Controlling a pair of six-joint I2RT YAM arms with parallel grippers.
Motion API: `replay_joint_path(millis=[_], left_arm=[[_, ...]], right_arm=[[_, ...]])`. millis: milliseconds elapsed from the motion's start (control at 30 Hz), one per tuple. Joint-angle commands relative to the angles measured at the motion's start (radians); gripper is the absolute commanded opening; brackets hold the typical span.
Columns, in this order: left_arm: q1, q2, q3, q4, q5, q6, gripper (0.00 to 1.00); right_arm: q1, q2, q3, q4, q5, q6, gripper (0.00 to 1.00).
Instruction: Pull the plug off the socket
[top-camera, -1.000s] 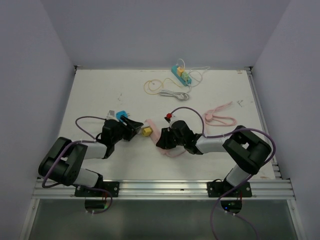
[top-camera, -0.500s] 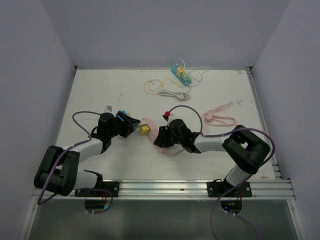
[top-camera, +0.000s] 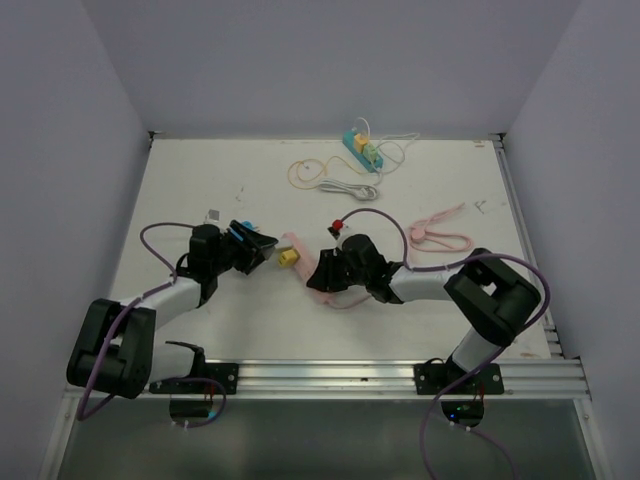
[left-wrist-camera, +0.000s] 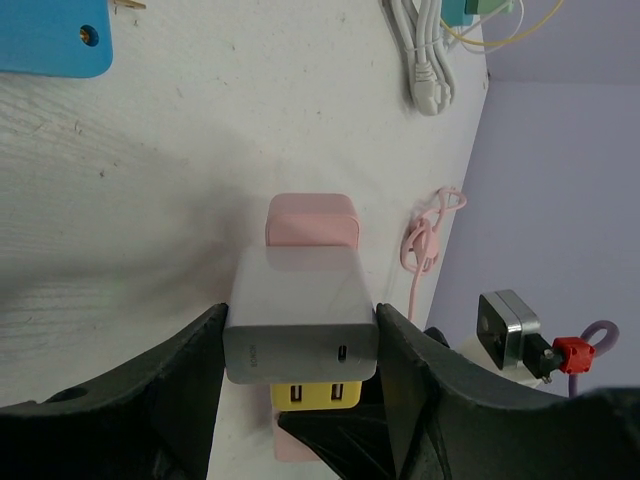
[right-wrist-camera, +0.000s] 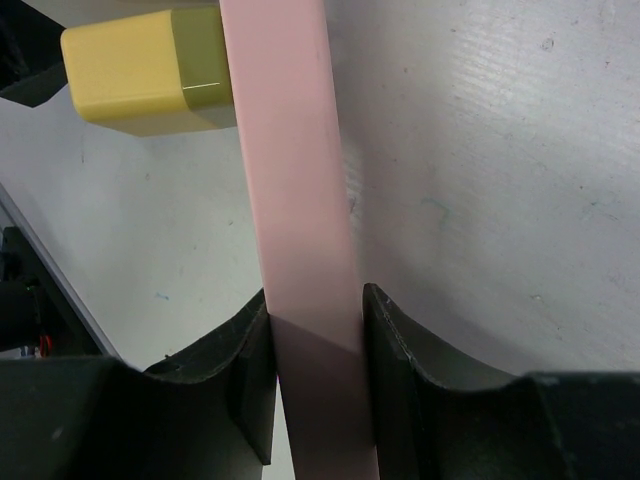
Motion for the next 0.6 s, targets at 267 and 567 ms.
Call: replay_joint_path(millis=[267,567], left_arm=[[-0.063,-0.089,0.051,0.105,-0.162,-0.002,0.00],[-0.059,-0.101,0.040,0.110,-0.169,-0.004,0.00]], right_arm=[[-0.084,0.089,-0.024,-0.335,0.295,0.109,0.00],[-0.099,0.074,-0.042,-0.322,0.268,0.104,0.00]])
